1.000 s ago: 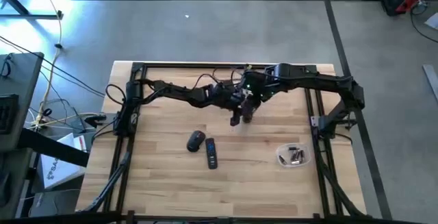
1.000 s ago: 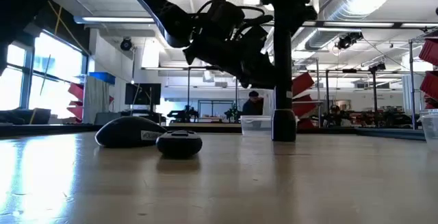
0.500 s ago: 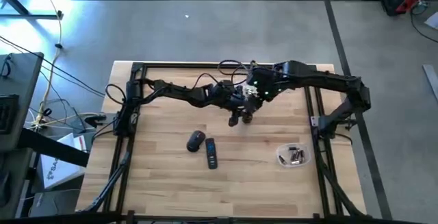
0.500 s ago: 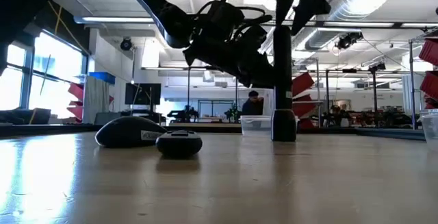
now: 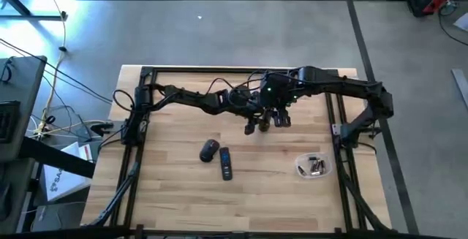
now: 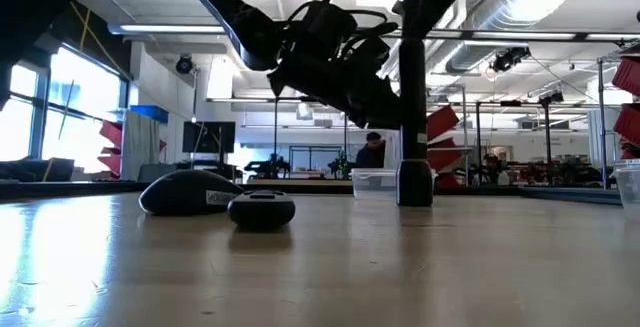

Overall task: Insert battery
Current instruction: Close the flashlight using its cover

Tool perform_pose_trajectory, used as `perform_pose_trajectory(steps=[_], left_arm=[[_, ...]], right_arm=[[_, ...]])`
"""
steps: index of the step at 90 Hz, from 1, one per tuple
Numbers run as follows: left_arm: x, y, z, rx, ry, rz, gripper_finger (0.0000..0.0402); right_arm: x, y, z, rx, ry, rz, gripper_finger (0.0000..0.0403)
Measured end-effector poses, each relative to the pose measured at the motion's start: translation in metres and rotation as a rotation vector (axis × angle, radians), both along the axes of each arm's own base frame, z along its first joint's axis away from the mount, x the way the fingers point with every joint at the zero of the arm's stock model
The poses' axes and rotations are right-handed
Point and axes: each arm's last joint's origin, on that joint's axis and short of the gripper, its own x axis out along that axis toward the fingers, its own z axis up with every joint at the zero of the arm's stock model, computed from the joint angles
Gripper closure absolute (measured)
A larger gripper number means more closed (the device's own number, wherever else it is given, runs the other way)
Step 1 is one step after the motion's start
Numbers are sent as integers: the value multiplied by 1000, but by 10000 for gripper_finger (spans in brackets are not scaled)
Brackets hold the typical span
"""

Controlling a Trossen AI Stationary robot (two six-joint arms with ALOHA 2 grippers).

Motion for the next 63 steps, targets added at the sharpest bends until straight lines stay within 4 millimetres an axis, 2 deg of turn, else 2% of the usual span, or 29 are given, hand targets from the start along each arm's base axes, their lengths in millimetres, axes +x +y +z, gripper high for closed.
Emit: perform_pose_trajectory(steps=[37, 63], left_arm=[[0, -1, 1, -9, 1, 9, 261], [0, -1, 1, -6, 0, 7, 261]], right_arm=[[-2, -23, -2, 23, -1, 32, 195], [2, -25, -7, 60, 0, 38, 196]])
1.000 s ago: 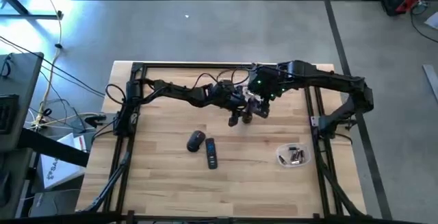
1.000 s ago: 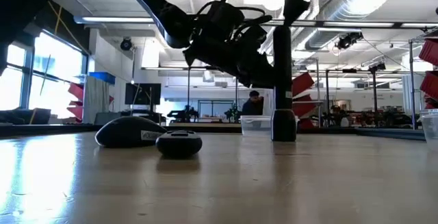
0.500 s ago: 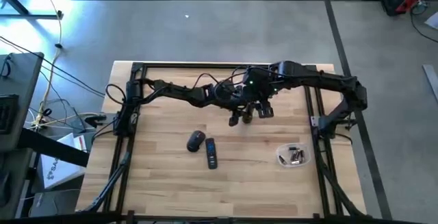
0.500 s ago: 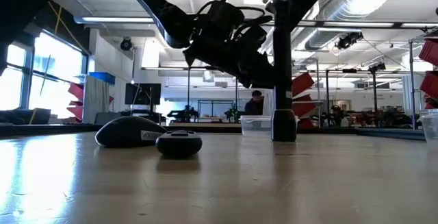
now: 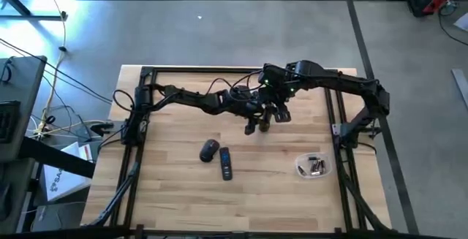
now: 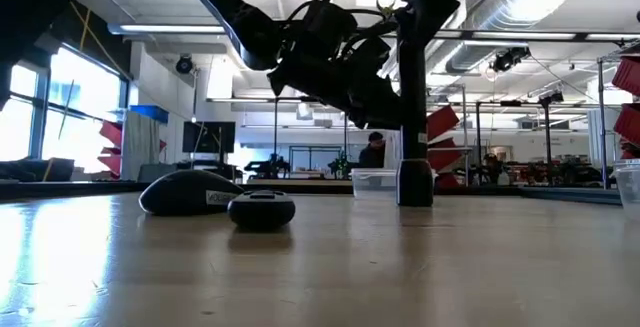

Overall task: Insert battery
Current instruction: Close the flashlight using its cover

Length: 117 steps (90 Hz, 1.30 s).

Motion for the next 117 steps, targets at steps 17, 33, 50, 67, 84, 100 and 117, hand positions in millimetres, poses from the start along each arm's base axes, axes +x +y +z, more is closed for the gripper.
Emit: perform_pose_trajectory(steps=[17, 33, 50, 67, 84, 100, 117], left_arm=[[0, 0, 0, 0, 0, 0, 261], [0, 0, 0, 1, 0, 2, 261], [0, 1, 0, 6, 4, 35, 261], [0, 2, 0, 0, 5, 48, 261], [0, 2, 1, 12, 3, 36, 261], [-1, 3, 1, 11, 3, 38, 261], [0, 3, 0, 18, 0, 32, 261]], right_arm=[[0, -1, 0, 28, -3, -21, 241], [-1, -3, 0, 62, -8, -55, 290], [-2, -5, 0, 118, 9, -253, 290], [3, -6, -5, 194, 25, -511, 290], [10, -5, -12, 305, 35, -913, 290], [9, -4, -6, 327, -13, -923, 277], [-7, -8, 11, 215, -84, -642, 235]])
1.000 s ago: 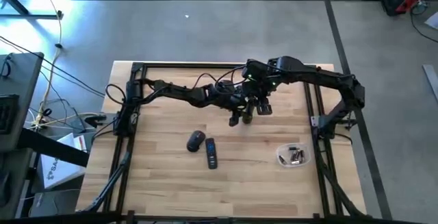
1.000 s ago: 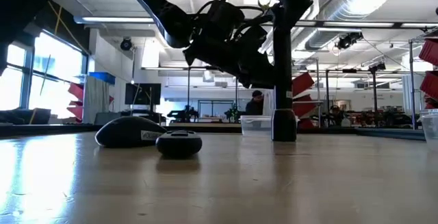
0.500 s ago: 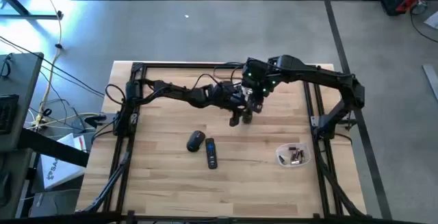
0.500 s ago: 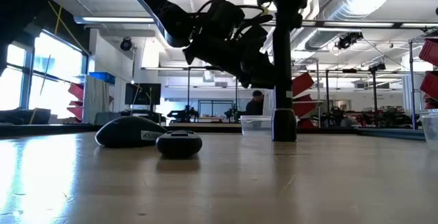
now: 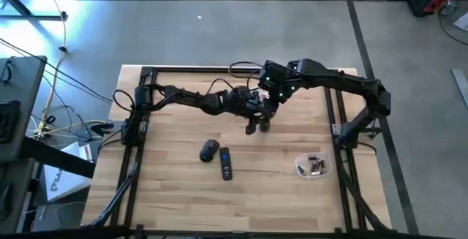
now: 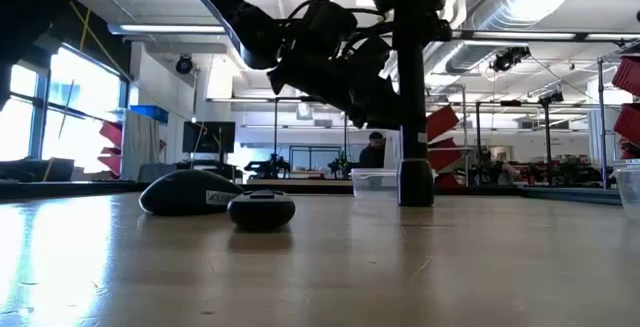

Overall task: Insert battery
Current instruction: Close the flashlight using its cover

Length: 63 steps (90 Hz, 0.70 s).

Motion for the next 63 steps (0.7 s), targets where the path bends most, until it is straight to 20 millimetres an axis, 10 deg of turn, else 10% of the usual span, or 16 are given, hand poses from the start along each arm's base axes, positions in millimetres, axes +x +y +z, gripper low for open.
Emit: perform_pose_trajectory(steps=[26, 63], left_arm=[[0, 0, 0, -26, 1, -11, 261], [0, -3, 0, -55, 3, -14, 261]], right_arm=[[-5, 2, 6, -224, 4, 540, 209], [0, 1, -6, -184, 26, 696, 251]])
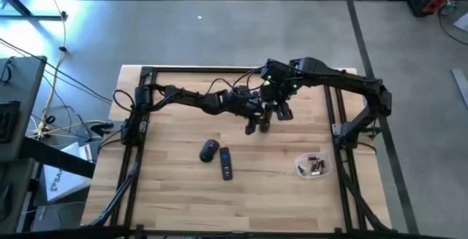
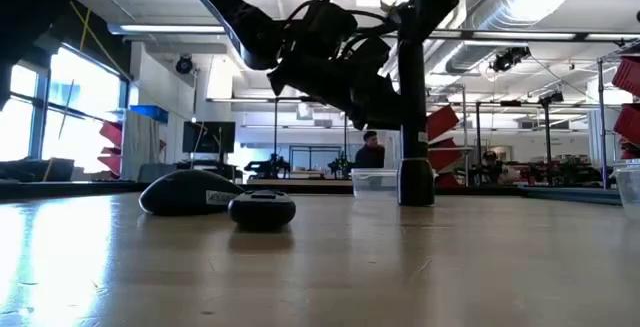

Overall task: Insert battery
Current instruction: Close the flashlight using its cover

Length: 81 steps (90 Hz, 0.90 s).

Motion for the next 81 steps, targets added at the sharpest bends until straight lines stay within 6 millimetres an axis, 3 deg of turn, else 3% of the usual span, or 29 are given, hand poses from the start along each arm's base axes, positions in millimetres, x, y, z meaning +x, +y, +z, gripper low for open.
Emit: perform_pose_trajectory(steps=[38, 63, 81], left_arm=[[1, -3, 0, 16, -5, -9, 261], [0, 0, 1, 33, -6, 18, 261], [0, 2, 1, 42, -8, 34, 261]], right_arm=[[0, 0, -3, 13, 38, -77, 273], [1, 5, -3, 119, 72, -473, 274], [6, 8, -4, 253, 50, -894, 275]])
